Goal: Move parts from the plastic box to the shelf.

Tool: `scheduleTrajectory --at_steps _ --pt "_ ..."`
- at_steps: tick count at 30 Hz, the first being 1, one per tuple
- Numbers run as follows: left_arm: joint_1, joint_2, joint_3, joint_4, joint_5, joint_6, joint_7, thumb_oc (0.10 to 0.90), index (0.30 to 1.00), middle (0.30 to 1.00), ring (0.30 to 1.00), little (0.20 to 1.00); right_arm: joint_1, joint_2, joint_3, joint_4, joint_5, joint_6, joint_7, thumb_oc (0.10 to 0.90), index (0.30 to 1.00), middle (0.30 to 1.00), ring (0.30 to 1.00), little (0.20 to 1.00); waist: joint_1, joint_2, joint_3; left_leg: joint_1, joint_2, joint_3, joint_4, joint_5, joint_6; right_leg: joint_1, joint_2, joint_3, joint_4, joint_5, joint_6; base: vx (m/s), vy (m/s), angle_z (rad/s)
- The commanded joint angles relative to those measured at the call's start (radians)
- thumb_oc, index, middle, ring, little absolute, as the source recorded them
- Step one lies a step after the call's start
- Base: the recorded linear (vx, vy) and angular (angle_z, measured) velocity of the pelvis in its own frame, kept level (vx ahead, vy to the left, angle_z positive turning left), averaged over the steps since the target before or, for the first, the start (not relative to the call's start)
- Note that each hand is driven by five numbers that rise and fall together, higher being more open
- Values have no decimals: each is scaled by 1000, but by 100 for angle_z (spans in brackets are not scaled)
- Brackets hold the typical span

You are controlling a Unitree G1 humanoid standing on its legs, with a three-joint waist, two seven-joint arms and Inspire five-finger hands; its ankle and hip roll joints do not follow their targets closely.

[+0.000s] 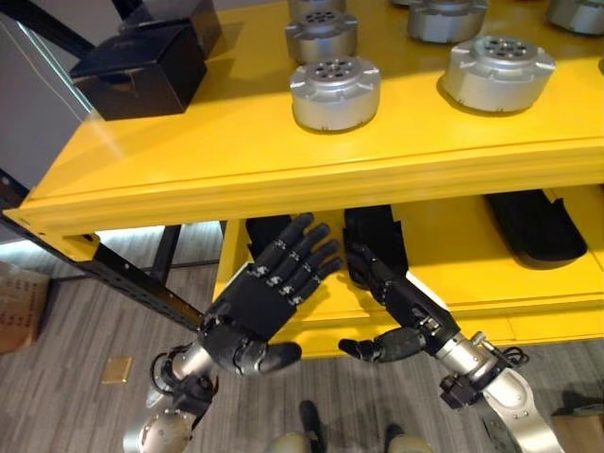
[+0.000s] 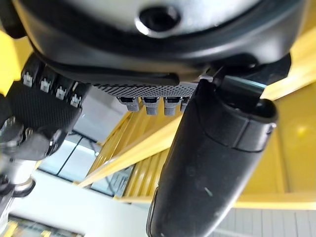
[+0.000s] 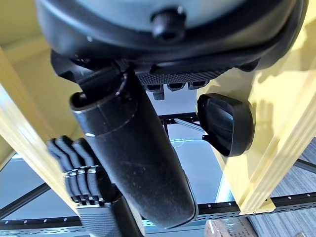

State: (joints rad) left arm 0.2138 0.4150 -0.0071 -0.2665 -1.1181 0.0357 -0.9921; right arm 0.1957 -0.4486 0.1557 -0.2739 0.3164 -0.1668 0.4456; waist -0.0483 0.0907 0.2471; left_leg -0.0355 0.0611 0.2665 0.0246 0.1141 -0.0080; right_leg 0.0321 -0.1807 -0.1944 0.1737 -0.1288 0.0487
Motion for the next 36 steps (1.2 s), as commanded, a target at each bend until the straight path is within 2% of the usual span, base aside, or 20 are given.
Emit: scheduleTrajectory --at_steps 1,4,6,7,8,10,11,12,14,17,21,23,24,25,26,27,28,30,36 --pt "-94 11 60 -79 -46 -101 -1 900 1000 1000 1000 1000 -91 -15 -10 -136 77 -117 68 900 1000 1000 1000 1000 -21 -53 -61 69 128 -78 93 -67 -80 10 33 33 -52 25 -1 17 204 -56" --pt "-98 7 65 -82 -43 -96 0 900 1000 1000 1000 1000 -99 -25 -8 -130 87 -124 84 900 1000 1000 1000 1000 -29 -42 -68 78 199 -115 78 19 -108 -2 17 50 -24 13 1 9 282 -29" --pt "-102 1 68 -78 -40 -99 8 900 1000 1000 1000 1000 -105 -28 -5 -133 89 -122 89 900 1000 1000 1000 1000 -33 -34 -72 82 221 -132 72 49 -118 -8 3 61 -11 9 5 6 347 -24" --pt "-103 -4 71 -76 -36 -99 6 900 1000 1000 1000 1000 -106 -28 -8 -136 90 -121 89 900 1000 1000 1000 1000 -35 -28 -72 86 218 -138 71 39 -119 -13 -8 69 -1 7 13 -3 496 -12" --pt "-100 -2 78 -79 -31 -97 6 900 1000 1000 1000 1000 -106 -27 -19 -137 82 -119 79 900 1000 1000 1000 1000 -41 -18 -69 101 203 -112 68 -5 -118 -12 -33 69 9 8 29 -7 518 10" --pt "-97 6 80 -77 -22 -97 -2 900 1000 1000 1000 1000 -97 -17 -34 -142 73 -124 60 900 1000 1000 1000 1000 -46 -13 -69 118 188 -70 55 -46 -113 -3 -58 54 10 17 47 -8 416 14" --pt "-96 7 80 -76 -22 -97 -3 900 1000 1000 1000 1000 -97 -16 -34 -141 71 -125 57 900 1000 1000 1000 1000 -46 -14 -69 120 185 -67 54 -52 -112 -2 -60 53 9 19 48 -1 344 6" --pt "-94 14 83 -73 -18 -102 4 900 1000 1000 1000 1000 -99 -8 -36 -139 39 -146 18 900 1000 1000 1000 1000 -44 -18 -70 127 168 -52 42 -88 -104 4 -77 47 3 30 61 0 277 15" --pt "-86 32 87 -72 -1 -115 26 900 1000 1000 1000 1000 -108 -2 -38 -133 30 -174 -33 900 1000 1000 1000 1000 -39 -26 -70 138 142 -33 22 -123 -91 13 -102 38 -12 50 82 -3 389 32" --pt "-69 63 93 -72 98 -165 89 900 1000 1000 1000 1000 -125 10 -37 -135 -24 -202 -132 900 1000 1000 1000 1000 -24 -35 -71 142 112 -27 3 -136 -72 21 -129 20 -37 78 107 -23 334 34" --pt "-49 97 98 -72 56 -175 36 900 1000 1000 1000 1000 -142 15 -45 -133 -85 -200 -302 900 1000 1000 1000 1000 2 -47 -75 133 73 -22 -6 -151 -45 32 -159 -8 -86 124 134 -46 251 10" --pt "-39 110 105 -82 56 -168 30 900 1000 1000 1000 1000 -149 27 -51 -124 -175 -202 -455 900 1000 1000 1000 1000 16 -53 -74 131 61 -10 -10 -157 -34 35 -171 -28 -106 153 141 -59 177 6" --pt "-38 112 103 -84 54 -166 32 900 1000 1000 1000 1000 -150 29 -53 -123 -183 -202 -475 900 1000 1000 1000 1000 17 -55 -73 131 59 -6 -11 -158 -32 34 -173 -32 -110 161 142 -74 118 8" --pt "-34 118 97 -96 39 -155 40 900 1000 1000 1000 1000 -154 41 -61 -116 -232 -190 -564 900 1000 1000 1000 1000 24 -61 -71 135 54 14 -15 -162 -29 25 -180 -52 -110 185 147 -114 101 6" --pt "-33 115 84 -105 44 -153 39 900 1000 1000 1000 1000 -168 60 -57 -106 -311 -195 -642 900 1000 1000 1000 1000 29 -65 -63 146 57 51 -24 -168 -21 0 -180 -84 -67 195 154 -141 97 -6" --pt "-35 113 76 -111 47 -152 36 900 1000 1000 1000 1000 -171 63 -59 -105 -336 -195 -673 900 1000 1000 1000 1000 27 -64 -58 150 56 48 -28 -167 -17 -6 -171 -72 -47 180 156 -148 3 -18" --pt "-56 129 54 -122 29 -142 48 900 1000 1000 1000 1000 -158 49 -76 -111 -373 -205 -736 900 1000 1000 1000 1000 14 -62 -65 133 51 4 -33 -161 -11 -6 -124 -22 -63 138 149 -90 -38 -19" --pt "-79 141 33 -126 29 -148 63 900 1000 1000 1000 1000 -150 39 -82 -114 -413 -210 -768 900 1000 1000 1000 1000 5 -62 -69 127 49 -10 -30 -161 -12 -10 -110 0 -70 132 142 -65 -91 25" --pt "-101 139 5 -138 9 -163 124 900 1000 1000 1000 1000 -203 -11 -62 -99 -369 -160 -732 900 1000 1000 1000 1000 5 -58 -81 149 72 5 -51 -146 -45 33 -90 -11 -156 147 127 5 -73 9"
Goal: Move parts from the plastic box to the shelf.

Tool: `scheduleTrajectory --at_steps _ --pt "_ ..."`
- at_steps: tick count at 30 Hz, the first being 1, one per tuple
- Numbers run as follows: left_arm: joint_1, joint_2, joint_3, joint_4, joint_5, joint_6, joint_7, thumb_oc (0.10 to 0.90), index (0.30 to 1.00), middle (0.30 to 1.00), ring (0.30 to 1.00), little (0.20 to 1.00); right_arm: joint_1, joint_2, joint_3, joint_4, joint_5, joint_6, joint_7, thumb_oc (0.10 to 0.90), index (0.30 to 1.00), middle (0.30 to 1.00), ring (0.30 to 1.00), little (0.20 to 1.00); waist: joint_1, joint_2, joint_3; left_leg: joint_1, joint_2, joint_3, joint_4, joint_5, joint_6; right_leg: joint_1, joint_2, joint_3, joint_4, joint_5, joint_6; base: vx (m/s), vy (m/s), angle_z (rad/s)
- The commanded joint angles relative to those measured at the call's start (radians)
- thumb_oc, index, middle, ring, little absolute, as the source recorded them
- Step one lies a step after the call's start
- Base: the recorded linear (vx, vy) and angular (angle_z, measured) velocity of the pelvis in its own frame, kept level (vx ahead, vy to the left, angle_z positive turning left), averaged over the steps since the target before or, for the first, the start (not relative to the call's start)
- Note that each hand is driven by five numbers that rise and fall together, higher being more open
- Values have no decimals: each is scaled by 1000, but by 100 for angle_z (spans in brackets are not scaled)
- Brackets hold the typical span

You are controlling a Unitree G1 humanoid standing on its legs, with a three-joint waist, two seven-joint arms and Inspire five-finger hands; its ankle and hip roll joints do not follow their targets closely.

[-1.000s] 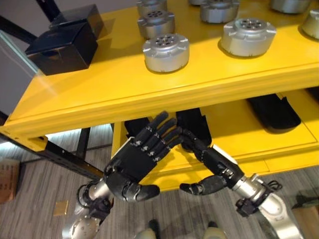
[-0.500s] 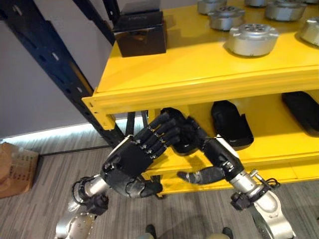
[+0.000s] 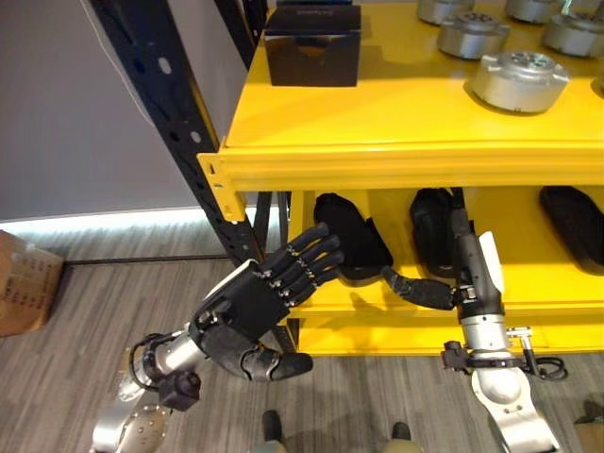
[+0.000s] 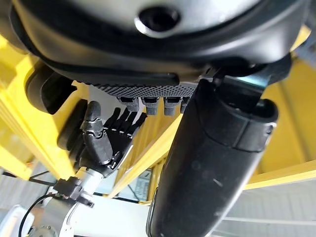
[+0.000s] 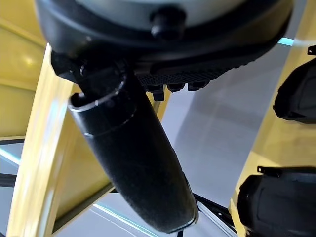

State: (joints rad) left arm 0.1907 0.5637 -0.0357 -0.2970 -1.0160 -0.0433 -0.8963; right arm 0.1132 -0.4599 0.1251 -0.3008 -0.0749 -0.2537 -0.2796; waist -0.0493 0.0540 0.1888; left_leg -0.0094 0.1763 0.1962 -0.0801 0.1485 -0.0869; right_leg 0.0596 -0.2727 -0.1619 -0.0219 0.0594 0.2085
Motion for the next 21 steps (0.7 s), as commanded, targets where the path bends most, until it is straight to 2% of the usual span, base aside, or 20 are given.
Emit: scheduleTrajectory --at_steps 1,8,12,21 --pt "-77 -12 31 -109 -89 -87 41 900 1000 1000 1000 1000 -125 -4 -25 -66 26 -74 1 900 1000 1000 1000 1000 6 -20 -23 125 -40 77 53 -179 30 10 3 -45 35 -41 -35 34 -40 -20" --pt "-72 -24 6 -119 -86 -93 76 900 1000 1000 1000 1000 -171 -20 55 -28 97 -44 110 900 1000 1000 1000 1000 26 -16 -19 113 -34 77 61 -171 19 15 1 -67 33 -47 -49 14 -19 -10" --pt "-62 -37 1 -113 -75 -84 96 900 1000 1000 1000 1000 -198 -16 92 -9 76 -51 136 900 1000 1000 1000 1000 39 -14 -16 110 -33 78 62 -169 18 18 -4 -77 22 -42 -49 42 0 3" --pt "-45 -40 -6 -106 -77 -78 100 900 1000 1000 1000 1000 -230 -5 140 75 80 -29 89 900 1000 1000 1000 1000 68 -13 -10 97 -41 63 79 -174 27 19 -15 -94 36 -47 -50 38 8 6"
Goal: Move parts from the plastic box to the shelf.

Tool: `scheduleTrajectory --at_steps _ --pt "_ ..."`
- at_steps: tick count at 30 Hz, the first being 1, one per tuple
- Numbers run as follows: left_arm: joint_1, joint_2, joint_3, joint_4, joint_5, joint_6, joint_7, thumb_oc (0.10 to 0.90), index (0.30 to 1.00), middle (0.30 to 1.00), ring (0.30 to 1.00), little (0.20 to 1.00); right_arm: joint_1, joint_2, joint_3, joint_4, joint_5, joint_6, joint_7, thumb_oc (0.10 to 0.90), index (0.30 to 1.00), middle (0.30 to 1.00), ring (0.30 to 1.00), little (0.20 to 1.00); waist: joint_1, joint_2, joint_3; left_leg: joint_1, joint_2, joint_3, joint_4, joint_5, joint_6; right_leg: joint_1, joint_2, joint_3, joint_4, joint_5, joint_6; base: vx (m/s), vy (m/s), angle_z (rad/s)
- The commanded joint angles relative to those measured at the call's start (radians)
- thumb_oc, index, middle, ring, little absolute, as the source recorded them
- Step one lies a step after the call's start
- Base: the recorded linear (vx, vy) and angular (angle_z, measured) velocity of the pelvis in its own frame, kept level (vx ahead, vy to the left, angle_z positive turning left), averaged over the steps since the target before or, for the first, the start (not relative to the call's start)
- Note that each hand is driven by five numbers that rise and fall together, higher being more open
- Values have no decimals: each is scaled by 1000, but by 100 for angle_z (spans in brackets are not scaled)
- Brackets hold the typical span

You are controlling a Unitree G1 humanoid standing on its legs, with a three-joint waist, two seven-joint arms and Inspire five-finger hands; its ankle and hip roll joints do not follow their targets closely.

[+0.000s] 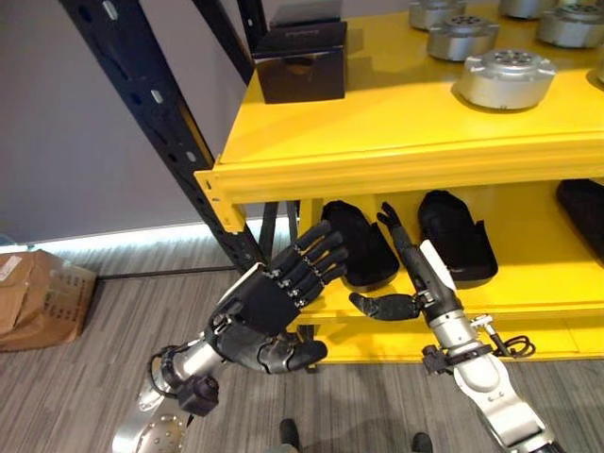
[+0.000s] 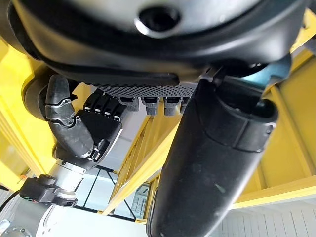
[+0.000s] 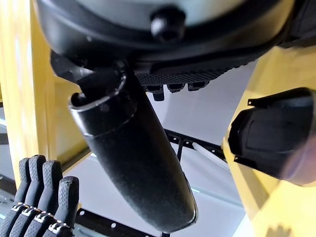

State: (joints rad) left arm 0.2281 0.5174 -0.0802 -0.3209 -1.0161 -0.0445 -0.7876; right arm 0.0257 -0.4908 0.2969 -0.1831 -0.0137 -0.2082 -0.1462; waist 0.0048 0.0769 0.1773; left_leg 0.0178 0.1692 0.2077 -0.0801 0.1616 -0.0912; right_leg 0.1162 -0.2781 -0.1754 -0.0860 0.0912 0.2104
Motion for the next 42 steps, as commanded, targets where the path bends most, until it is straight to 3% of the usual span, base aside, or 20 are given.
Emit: scheduleTrajectory --at_steps 1,7,8,11,16,27,33,42 --pt "-82 4 39 -81 -78 -74 -12 900 1000 1000 1000 1000 -144 30 -32 -26 19 -75 -46 900 1000 1000 1000 1000 16 -36 2 68 -35 50 80 -188 32 -38 -11 -81 101 -79 -52 -1 22 10" --pt "-75 1 54 -75 -84 -63 -38 900 1000 1000 1000 1000 -157 51 -39 81 -63 -76 -192 900 1000 1000 1000 1000 31 -40 -4 75 -39 41 80 -190 37 -23 -11 -88 94 -77 -51 28 -12 11" --pt "-76 -3 53 -74 -79 -55 -49 900 1000 1000 1000 1000 -161 64 -52 113 -133 -74 -289 900 1000 1000 1000 1000 34 -40 -6 76 -37 38 81 -191 38 -20 -11 -91 98 -79 -52 47 -23 5" --pt "-73 -13 47 -74 -67 -56 -36 900 1000 1000 1000 1000 -165 89 -60 126 -227 -48 -364 900 1000 1000 1000 1000 34 -34 -8 81 -36 34 81 -193 39 -19 -10 -89 106 -85 -52 44 -2 1" --pt "-61 -13 59 -81 -83 -62 -35 900 1000 1000 1000 1000 -160 93 -50 131 -244 -13 -356 900 1000 1000 1000 1000 36 -23 -8 85 -42 33 74 -191 38 -15 -10 -85 99 -83 -52 3 7 0" --pt "-60 -7 52 -74 -80 -72 -48 900 1000 1000 1000 1000 -179 78 -21 193 -211 -27 -320 900 1000 1000 1000 1000 49 -21 -5 80 -46 21 73 -187 38 -15 -18 -97 102 -82 -51 0 0 1" --pt "-71 -15 47 -71 -67 -20 -56 900 1000 1000 1000 1000 -191 84 -19 231 -184 -24 -321 900 1000 1000 1000 1000 55 -18 0 74 -48 18 75 -186 39 -18 -22 -102 101 -78 -49 -7 -3 4" --pt "-73 -18 50 -70 -63 -13 -56 900 1000 1000 1000 1000 -196 94 -30 264 -198 -21 -322 900 1000 1000 1000 1000 58 -10 6 71 -51 16 76 -184 39 -21 -28 -106 106 -77 -48 0 0 0"
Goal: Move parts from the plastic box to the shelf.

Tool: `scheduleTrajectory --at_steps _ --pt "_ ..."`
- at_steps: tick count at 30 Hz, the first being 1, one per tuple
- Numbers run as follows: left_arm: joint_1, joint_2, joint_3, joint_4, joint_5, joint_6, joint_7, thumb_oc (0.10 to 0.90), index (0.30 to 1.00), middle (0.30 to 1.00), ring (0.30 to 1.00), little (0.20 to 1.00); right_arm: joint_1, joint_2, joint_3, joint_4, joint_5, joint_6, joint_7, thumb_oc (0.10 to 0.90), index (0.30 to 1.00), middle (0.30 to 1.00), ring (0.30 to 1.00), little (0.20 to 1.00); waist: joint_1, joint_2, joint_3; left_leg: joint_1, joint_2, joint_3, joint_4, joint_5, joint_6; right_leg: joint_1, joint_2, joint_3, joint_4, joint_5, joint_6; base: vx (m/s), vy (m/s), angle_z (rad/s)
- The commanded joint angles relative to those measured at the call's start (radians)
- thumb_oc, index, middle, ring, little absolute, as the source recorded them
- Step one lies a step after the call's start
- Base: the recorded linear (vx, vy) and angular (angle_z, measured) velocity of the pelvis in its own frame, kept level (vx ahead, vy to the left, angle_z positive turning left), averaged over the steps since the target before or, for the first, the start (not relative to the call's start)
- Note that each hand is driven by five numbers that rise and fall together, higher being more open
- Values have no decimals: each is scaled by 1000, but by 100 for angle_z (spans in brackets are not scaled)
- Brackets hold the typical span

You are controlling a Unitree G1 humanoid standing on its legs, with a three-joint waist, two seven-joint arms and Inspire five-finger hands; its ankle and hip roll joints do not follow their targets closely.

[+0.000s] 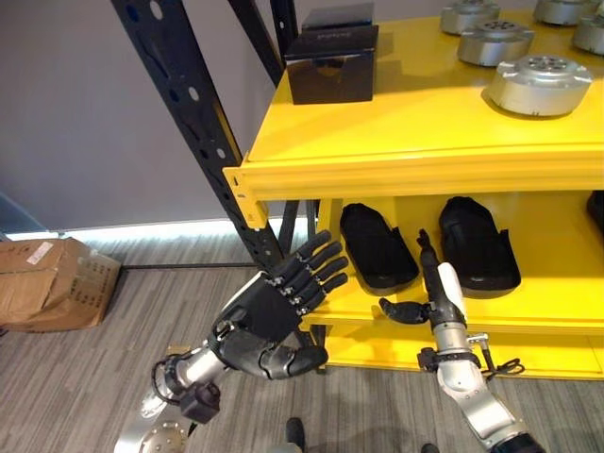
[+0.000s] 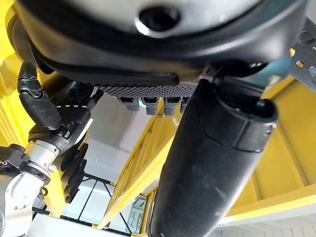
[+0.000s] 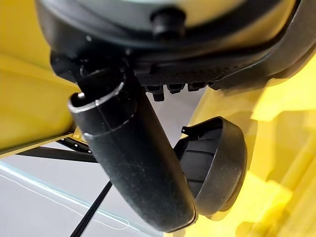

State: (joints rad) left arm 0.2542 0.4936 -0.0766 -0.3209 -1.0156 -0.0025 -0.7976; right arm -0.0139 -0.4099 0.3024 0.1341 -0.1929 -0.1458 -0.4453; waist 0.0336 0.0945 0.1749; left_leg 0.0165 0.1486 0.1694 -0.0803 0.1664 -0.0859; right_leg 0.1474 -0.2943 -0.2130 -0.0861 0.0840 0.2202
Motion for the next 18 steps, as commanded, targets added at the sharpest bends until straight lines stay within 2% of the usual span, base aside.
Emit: scheduleTrajectory --at_steps 1,5,18 --pt "-99 5 47 -69 -62 -54 -47 900 1000 1000 1000 1000 -157 13 -35 -53 -14 -81 -22 900 1000 1000 1000 1000 29 -27 8 72 -31 54 77 -189 34 -53 -12 -69 107 -70 -57 0 0 0" --pt "-99 3 43 -70 -56 -50 -49 900 1000 1000 1000 1000 -163 17 -38 -26 -6 -77 -59 900 1000 1000 1000 1000 32 -24 12 71 -32 51 79 -190 34 -54 -15 -70 110 -70 -57 0 0 0" --pt "-92 -2 50 -77 -53 -39 -28 900 1000 1000 1000 1000 -187 33 -54 11 46 -49 -41 900 1000 1000 1000 1000 44 -8 20 67 -34 40 85 -188 34 -55 -20 -80 127 -80 -63 20 -8 1"
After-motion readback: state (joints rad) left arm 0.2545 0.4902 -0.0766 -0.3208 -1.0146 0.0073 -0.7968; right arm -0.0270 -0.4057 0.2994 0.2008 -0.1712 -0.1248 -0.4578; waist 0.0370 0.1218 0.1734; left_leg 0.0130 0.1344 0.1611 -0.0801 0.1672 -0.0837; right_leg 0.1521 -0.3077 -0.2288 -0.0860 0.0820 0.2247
